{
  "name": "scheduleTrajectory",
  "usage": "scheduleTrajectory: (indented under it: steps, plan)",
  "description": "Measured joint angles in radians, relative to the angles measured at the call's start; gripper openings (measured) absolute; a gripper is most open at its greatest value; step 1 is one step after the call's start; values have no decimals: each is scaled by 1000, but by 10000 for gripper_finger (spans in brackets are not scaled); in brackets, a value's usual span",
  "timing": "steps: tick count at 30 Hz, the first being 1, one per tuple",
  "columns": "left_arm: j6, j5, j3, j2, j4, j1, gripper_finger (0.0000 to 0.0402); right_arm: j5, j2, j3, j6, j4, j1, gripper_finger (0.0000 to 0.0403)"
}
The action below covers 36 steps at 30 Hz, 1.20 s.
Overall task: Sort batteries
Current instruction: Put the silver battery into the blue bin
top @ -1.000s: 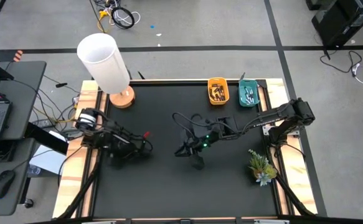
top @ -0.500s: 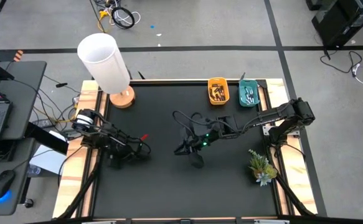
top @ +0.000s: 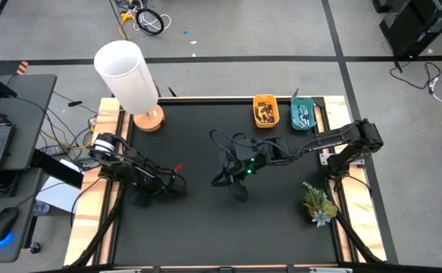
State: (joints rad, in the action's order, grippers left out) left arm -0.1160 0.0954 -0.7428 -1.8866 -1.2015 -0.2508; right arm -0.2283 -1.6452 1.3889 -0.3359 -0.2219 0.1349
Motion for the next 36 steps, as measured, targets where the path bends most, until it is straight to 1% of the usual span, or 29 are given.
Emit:
scheduleTrajectory:
  steps: [5,9,10,14,20,25,29,36]
  plan:
    - [0,-45,-30,-2,-6,-1,77,2,0,26,21,-40,-1,50]
    - [-41,-70,-39,-3,-10,-1,38,15,0,30,23,-70,-1,50]
    - [-51,-73,-39,-2,-11,-1,34,15,0,31,24,-71,-1,49]
    - [-79,-85,-42,-2,-13,-1,34,17,0,31,33,-71,-2,49]
    - [-101,-156,-73,18,-12,16,34,18,0,31,43,-71,-12,49]
    - [-129,-210,-110,75,3,40,34,18,0,31,46,-72,-18,49]
    - [-156,-237,-154,145,48,60,34,18,0,31,51,-73,-18,49]
    - [-204,-270,-240,250,23,104,34,18,15,31,82,-122,-32,49]
